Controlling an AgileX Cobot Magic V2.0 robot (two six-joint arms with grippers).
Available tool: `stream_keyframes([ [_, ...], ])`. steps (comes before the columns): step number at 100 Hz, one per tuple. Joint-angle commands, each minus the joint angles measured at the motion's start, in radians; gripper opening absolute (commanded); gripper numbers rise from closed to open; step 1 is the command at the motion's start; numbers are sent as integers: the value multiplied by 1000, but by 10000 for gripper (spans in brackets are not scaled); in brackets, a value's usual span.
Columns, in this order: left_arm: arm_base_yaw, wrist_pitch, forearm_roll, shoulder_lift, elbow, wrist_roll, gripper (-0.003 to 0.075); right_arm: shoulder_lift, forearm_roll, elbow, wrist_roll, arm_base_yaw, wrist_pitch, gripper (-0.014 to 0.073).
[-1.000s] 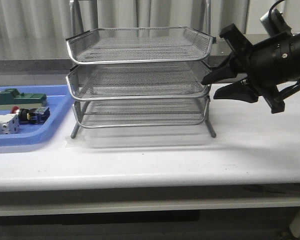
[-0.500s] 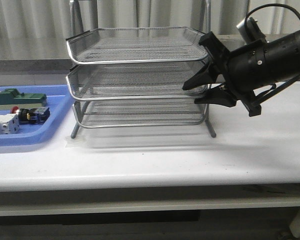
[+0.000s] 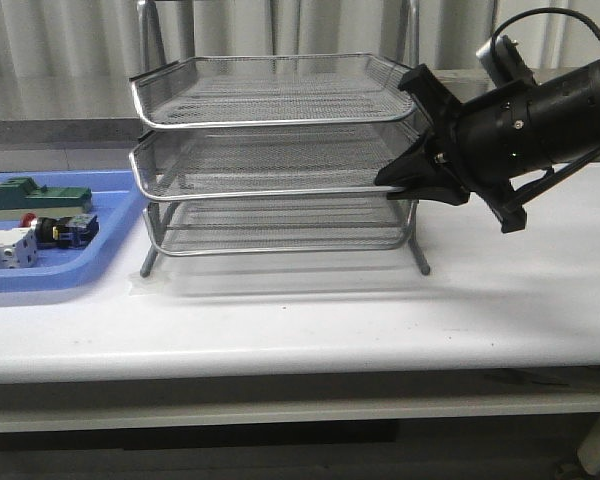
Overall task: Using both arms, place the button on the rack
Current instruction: 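Hook the right gripper under the middle mesh tray's front edge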
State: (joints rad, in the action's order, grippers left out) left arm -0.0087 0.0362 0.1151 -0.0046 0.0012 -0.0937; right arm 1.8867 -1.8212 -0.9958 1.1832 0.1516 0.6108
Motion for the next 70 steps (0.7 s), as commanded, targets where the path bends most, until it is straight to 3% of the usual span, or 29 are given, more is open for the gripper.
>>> stream_keyframes([
  [1,-6,-75,-2,-36,47,-8,4,-46,-50,-16,19,-1,45,-28],
  [70,-6,-75,-2,-36,47,-8,4,-216,-38,354,154,-1,80,-28],
])
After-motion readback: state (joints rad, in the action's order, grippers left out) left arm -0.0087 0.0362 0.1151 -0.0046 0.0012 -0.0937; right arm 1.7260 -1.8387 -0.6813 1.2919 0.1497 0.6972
